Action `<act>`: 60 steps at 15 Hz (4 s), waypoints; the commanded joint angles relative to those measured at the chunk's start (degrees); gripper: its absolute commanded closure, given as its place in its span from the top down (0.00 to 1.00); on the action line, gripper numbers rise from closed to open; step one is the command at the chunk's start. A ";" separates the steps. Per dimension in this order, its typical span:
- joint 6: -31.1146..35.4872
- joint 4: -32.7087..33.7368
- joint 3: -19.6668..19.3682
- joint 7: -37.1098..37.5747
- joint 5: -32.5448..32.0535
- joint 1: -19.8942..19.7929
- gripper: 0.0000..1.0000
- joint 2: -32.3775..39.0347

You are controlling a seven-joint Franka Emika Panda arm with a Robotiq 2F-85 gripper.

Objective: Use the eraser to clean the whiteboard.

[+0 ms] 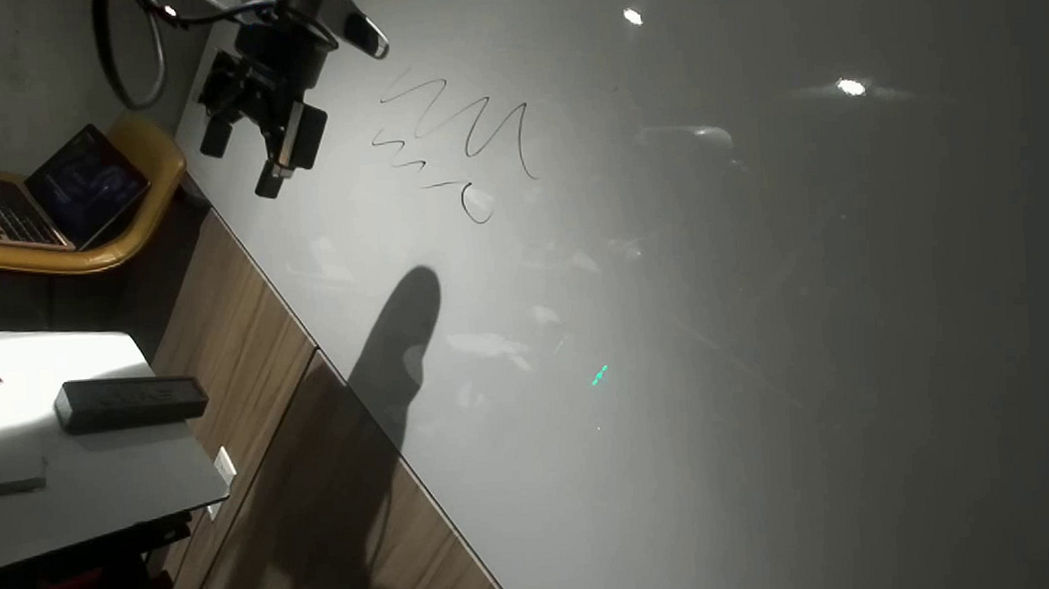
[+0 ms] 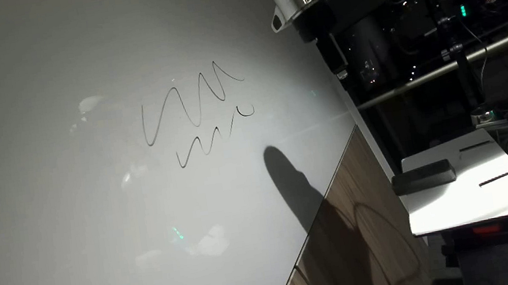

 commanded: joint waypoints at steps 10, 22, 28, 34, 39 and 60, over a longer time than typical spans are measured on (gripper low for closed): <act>28.46 -10.60 -2.28 3.48 -1.46 -3.17 1.00 15.71; 29.93 -12.34 -0.38 6.30 3.26 0.60 1.00 23.70; 29.42 -12.49 -0.13 10.61 -0.67 -0.15 1.00 26.75; 29.98 -12.48 -0.62 12.00 -4.68 -0.70 1.00 27.98; 30.28 -12.47 -2.27 9.96 -5.50 -2.68 1.00 27.80; 36.24 -12.43 -0.93 11.84 -4.89 -0.86 0.65 31.78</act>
